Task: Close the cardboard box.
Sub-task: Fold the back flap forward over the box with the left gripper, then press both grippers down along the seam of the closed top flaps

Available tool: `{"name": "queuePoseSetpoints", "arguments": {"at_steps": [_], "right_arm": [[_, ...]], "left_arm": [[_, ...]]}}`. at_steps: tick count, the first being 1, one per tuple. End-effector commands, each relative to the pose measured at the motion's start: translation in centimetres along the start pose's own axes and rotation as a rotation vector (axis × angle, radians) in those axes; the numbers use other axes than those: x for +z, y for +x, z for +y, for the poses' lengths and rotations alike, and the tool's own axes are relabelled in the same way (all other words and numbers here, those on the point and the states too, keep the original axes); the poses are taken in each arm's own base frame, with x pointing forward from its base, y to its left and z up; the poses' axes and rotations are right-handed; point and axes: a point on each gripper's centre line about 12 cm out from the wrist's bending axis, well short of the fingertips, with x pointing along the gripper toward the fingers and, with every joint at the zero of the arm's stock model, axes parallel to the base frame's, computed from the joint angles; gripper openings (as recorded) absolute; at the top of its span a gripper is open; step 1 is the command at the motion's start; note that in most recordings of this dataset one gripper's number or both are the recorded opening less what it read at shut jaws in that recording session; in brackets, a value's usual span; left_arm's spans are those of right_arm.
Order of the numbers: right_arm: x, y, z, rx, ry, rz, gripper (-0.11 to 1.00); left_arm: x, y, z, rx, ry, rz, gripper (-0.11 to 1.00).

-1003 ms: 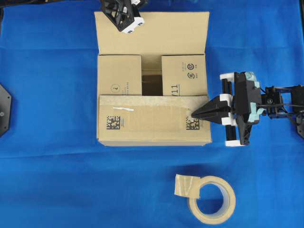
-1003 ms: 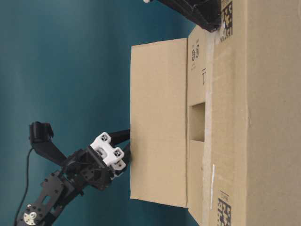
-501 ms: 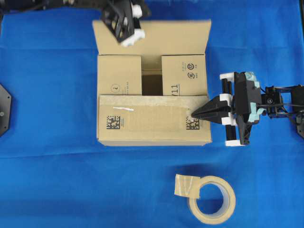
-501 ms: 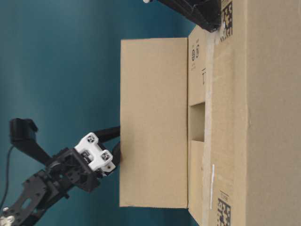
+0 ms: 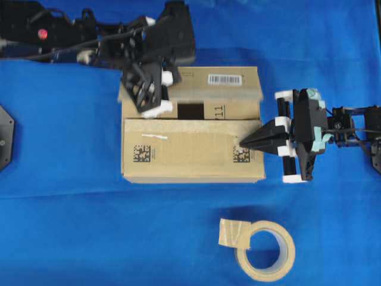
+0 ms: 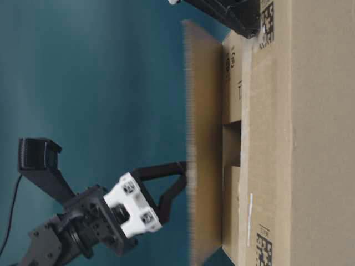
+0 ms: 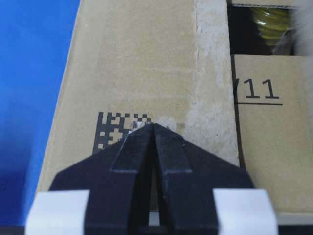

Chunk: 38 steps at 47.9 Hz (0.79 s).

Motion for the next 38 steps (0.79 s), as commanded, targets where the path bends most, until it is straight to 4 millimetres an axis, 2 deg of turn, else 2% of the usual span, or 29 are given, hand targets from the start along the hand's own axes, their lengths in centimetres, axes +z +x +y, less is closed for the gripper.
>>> {"name": "queuePoseSetpoints", "arguments": {"at_steps": [1, 20, 30, 38], "right_arm": [[1.0, 0.1, 0.0, -0.001, 0.002, -0.031, 0.0], [1.2, 0.1, -0.2, -0.007, 0.005, -0.043, 0.0], [1.3, 0.1, -1.1, -0.033, 0.017, -0.046, 0.0], [1.5, 0.1, -2.6, -0.078, 0.039, -0.052, 0.0]], "left_arm": [[0.5, -1.1, -0.8, -0.013, 0.007, -0.06, 0.0], [-3.9, 1.0, -1.6, -0.027, -0.059, -0.135, 0.0], [-4.5, 0.8, -1.8, -0.031, -0.055, -0.166, 0.0], [-4.6, 0.9, -1.9, -0.032, -0.054, -0.164, 0.0]]}}
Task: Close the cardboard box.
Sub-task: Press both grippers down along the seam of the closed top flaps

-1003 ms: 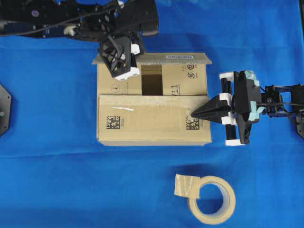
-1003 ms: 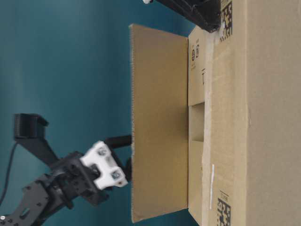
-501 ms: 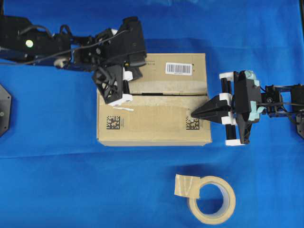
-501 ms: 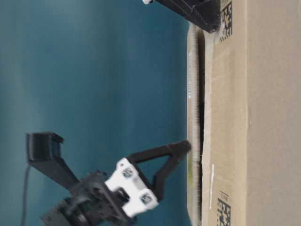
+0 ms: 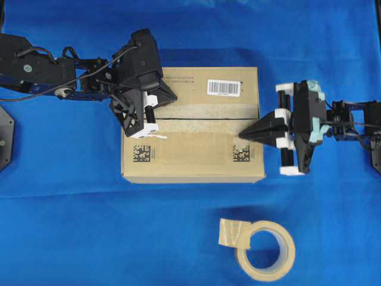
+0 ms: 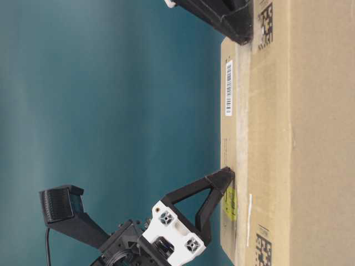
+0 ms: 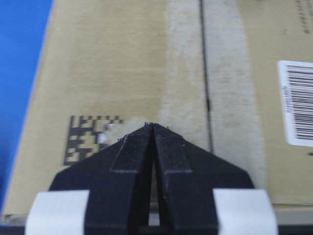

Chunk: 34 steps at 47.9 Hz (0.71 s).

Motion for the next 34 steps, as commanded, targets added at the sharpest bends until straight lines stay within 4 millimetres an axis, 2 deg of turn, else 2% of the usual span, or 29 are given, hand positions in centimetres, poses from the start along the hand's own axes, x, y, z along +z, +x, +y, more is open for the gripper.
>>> {"name": "queuePoseSetpoints", "arguments": {"at_steps": [1, 10, 26, 34], "right_arm": [[1.1, 0.1, -1.0, -0.03, 0.016, -0.035, 0.0], [0.9, 0.0, -2.3, -0.067, 0.033, -0.028, 0.0], [0.1, 0.3, -2.4, -0.071, 0.034, 0.004, 0.0], [0.0, 0.3, -2.4, -0.071, 0.034, 0.009, 0.0]], "left_arm": [[0.5, -0.5, -0.4, -0.01, 0.004, -0.019, 0.0], [0.5, -0.5, -0.4, -0.01, 0.006, -0.019, 0.0], [0.3, -0.8, -0.5, -0.012, 0.005, -0.039, 0.0], [0.3, -1.3, -1.2, -0.032, 0.019, -0.121, 0.0]]}}
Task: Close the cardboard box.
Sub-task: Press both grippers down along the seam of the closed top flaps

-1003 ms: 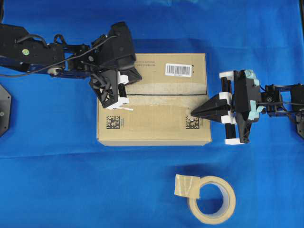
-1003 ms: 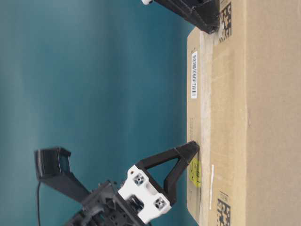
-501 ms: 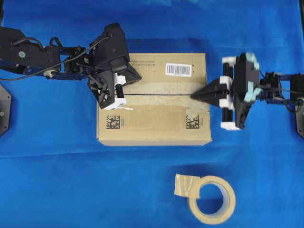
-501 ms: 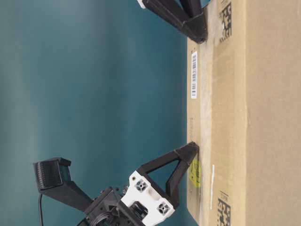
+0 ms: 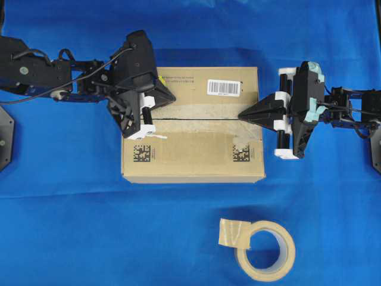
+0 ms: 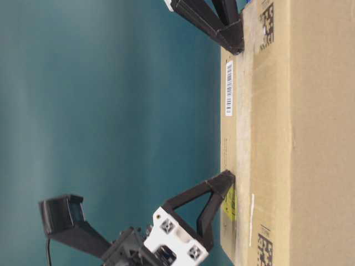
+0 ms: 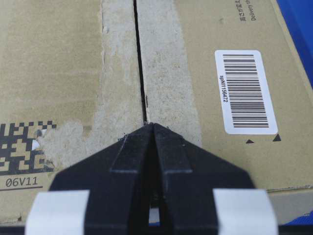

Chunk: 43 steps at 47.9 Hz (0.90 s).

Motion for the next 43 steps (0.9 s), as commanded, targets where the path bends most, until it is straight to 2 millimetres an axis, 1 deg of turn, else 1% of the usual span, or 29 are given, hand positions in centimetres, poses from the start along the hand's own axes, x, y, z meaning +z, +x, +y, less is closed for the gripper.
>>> {"name": "queuePoseSetpoints", "arguments": {"at_steps": [1, 14, 24, 35, 43], "right_arm": [[0.2, 0.1, -0.1, -0.002, 0.0, -0.005, 0.0], [0.2, 0.0, -0.1, -0.002, 0.0, -0.005, 0.0], [0.2, 0.0, -0.1, -0.002, 0.0, -0.005, 0.0], [0.2, 0.0, -0.1, -0.002, 0.0, -0.008, 0.0], [0.2, 0.0, -0.1, -0.002, 0.0, -0.008, 0.0]], "left_arm": [[0.8, -0.9, -0.8, -0.021, 0.015, -0.077, 0.0], [-0.6, -3.0, -1.7, -0.056, 0.026, -0.257, 0.0], [-2.6, -4.5, -1.7, -0.072, 0.03, -0.383, 0.0], [-5.1, -4.6, -1.5, -0.074, 0.038, -0.439, 0.0], [-5.9, -4.3, -1.5, -0.077, 0.05, -0.456, 0.0]]}}
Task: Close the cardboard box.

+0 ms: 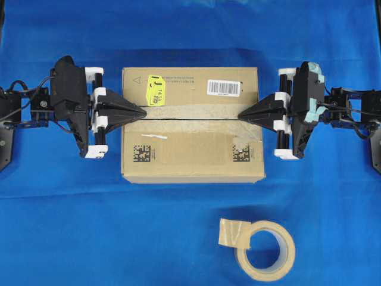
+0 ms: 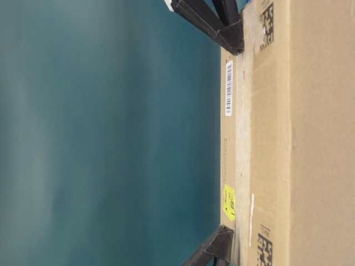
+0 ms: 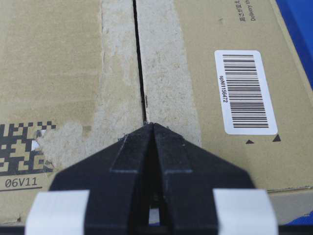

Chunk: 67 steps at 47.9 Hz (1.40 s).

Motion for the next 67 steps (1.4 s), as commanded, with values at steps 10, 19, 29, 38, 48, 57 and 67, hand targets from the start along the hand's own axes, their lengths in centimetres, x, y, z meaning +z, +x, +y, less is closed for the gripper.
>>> {"name": "queuePoseSetpoints", "arguments": {"at_steps": [10, 19, 29, 38, 48, 57, 67], "right_arm": [[0.3, 0.0, -0.1, -0.002, -0.001, -0.009, 0.0], [0.2, 0.0, -0.1, -0.002, -0.001, -0.005, 0.0], [0.2, 0.0, -0.1, -0.003, -0.001, -0.007, 0.0], [0.2, 0.0, -0.1, -0.003, -0.001, -0.007, 0.0], [0.3, 0.0, -0.1, -0.003, -0.001, -0.008, 0.0], [0.2, 0.0, -0.1, -0.003, -0.001, -0.007, 0.0], [0.2, 0.0, -0.1, -0.003, -0.001, -0.007, 0.0]], "left_arm": [[-0.2, 0.2, -0.3, -0.009, 0.008, -0.021, 0.0], [-0.6, 0.1, -0.3, -0.012, 0.009, -0.013, 0.0], [-0.7, -0.1, -0.7, -0.023, 0.013, -0.009, 0.0], [-0.9, -0.1, -0.7, -0.023, 0.013, -0.003, 0.0], [-0.7, -0.1, -1.0, -0.034, 0.015, -0.023, 0.0], [-0.5, -0.1, -1.1, -0.038, 0.016, -0.035, 0.0], [-0.6, -0.1, -1.1, -0.037, 0.016, -0.03, 0.0]]}}
